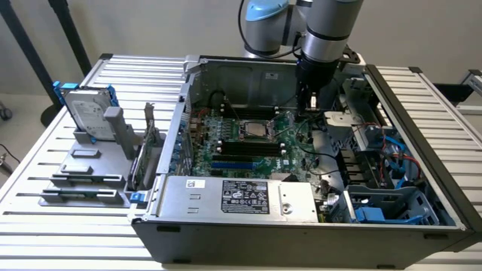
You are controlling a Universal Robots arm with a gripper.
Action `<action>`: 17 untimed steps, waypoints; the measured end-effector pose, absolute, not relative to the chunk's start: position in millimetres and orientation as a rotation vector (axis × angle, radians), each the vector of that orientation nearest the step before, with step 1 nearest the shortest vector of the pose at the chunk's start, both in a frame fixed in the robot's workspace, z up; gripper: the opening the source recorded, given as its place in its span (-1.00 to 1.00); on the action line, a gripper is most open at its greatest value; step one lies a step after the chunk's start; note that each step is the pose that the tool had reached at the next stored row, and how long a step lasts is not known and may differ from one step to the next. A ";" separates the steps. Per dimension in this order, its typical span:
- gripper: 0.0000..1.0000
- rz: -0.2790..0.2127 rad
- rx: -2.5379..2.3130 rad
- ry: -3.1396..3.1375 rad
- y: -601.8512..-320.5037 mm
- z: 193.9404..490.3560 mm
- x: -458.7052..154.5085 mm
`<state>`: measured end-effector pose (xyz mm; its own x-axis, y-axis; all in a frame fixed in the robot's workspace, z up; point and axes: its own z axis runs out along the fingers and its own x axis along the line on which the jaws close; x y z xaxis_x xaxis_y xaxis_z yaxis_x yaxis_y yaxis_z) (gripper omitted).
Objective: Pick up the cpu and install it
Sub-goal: 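Close the cpu cover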
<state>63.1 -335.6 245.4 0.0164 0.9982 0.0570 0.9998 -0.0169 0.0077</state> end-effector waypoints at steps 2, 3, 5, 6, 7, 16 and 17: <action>-0.79 -0.056 -2.208 -2.171 -335.6 245.1 62.9; -0.79 -0.041 -2.202 -2.165 -335.6 245.1 63.0; -0.79 -0.003 -2.186 -2.147 -335.6 245.3 63.0; -0.79 0.016 -2.177 -2.135 -335.5 244.7 62.8; -0.79 0.036 -2.168 -2.126 -335.5 244.8 62.9; -0.79 0.151 -2.110 -2.063 -336.3 245.1 58.3; -0.79 0.157 -2.106 -2.059 -336.4 245.1 56.1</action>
<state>56.1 -336.4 245.1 0.0287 0.9979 0.0582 0.9775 -0.0159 -0.2104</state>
